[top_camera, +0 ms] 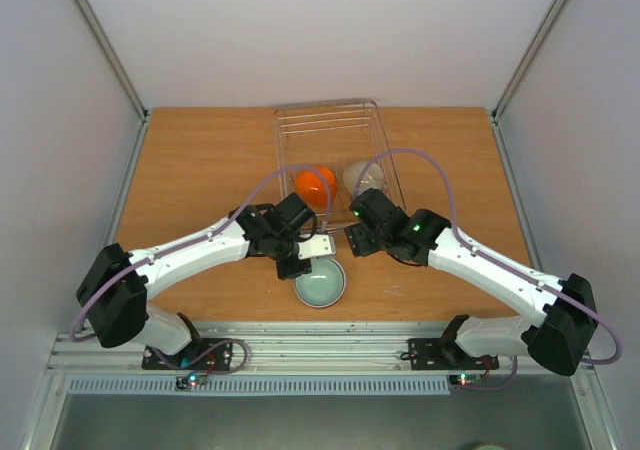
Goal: Load the bowls into the dish rack
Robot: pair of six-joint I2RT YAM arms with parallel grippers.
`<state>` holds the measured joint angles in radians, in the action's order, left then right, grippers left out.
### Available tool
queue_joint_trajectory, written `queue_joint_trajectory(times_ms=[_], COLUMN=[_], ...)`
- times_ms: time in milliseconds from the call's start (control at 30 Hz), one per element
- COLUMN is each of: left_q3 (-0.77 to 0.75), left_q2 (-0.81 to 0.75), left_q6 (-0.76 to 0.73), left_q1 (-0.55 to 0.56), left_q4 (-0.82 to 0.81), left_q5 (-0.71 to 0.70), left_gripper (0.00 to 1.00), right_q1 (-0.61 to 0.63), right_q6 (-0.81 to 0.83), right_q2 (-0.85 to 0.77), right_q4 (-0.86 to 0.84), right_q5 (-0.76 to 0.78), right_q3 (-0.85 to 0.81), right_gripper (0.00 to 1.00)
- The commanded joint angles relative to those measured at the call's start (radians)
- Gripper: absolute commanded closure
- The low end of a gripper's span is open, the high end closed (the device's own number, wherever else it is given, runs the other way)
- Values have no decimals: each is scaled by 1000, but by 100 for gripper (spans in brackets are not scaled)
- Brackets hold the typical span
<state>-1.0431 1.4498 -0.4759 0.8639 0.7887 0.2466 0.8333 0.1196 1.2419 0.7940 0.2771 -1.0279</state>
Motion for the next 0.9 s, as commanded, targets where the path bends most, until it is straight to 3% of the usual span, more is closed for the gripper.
queue_joint_trajectory(times_ms=[0,467,867], left_q3=[14,39,49], left_q2=[21,-29,-20], left_q6=[14,3,-3], left_q1=[7,8,7], left_q4=[-20,-67,-62], left_q5=[-27,-135,-121], left_gripper=[78,81,85], right_q1=[-7,-7,-7], right_q6=[-18,-26,-31], right_q2=[11,49,63], right_q4=[-22,-41,-47], right_q5=[-12,-29,-31], right_q3=[9,12,12], right_gripper=[21,20,20])
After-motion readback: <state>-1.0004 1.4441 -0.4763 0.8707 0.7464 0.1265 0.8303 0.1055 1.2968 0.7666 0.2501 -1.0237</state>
